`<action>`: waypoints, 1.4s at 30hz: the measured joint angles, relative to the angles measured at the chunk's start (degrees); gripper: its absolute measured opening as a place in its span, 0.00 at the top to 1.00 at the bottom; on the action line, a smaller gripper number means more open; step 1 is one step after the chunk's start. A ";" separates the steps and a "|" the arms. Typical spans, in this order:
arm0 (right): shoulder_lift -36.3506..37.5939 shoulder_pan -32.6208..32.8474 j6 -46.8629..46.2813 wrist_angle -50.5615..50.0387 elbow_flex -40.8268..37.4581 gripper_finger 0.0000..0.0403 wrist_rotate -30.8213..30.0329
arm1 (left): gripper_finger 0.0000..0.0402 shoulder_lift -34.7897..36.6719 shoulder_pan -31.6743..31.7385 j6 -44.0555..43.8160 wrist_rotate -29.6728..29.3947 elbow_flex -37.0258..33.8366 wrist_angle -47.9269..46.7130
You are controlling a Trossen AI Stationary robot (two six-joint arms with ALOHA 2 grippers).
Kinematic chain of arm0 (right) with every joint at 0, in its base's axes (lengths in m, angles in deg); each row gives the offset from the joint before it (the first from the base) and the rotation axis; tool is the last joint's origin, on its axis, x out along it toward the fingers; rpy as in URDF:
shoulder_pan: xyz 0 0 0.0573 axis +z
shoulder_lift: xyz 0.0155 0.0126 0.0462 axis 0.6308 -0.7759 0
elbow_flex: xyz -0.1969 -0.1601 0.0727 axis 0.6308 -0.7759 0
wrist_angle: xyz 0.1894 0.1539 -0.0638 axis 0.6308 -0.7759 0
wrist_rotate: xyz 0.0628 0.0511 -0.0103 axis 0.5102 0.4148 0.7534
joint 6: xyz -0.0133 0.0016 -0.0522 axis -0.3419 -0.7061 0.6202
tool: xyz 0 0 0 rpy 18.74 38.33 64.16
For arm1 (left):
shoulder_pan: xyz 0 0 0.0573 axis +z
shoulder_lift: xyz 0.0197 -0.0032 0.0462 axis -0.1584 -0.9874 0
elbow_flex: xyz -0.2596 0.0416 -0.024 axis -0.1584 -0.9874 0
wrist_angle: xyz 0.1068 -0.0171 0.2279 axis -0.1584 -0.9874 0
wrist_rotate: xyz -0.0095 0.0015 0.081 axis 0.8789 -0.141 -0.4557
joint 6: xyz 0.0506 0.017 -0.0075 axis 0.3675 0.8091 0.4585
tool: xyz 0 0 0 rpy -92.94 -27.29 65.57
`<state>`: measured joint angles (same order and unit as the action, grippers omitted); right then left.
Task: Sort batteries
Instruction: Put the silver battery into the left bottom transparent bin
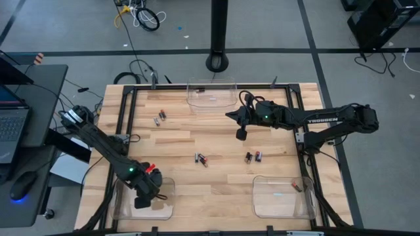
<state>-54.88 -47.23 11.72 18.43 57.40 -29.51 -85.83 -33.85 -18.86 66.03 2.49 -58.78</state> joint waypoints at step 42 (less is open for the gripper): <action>0.00 -0.28 0.98 0.07 0.00 0.98 -0.02 | 0.86 -11.58 -6.51 1.60 -1.50 5.91 4.87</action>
<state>-54.88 -47.51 12.70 18.49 57.40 -29.53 -97.42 -40.36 -17.26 64.53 8.39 -53.91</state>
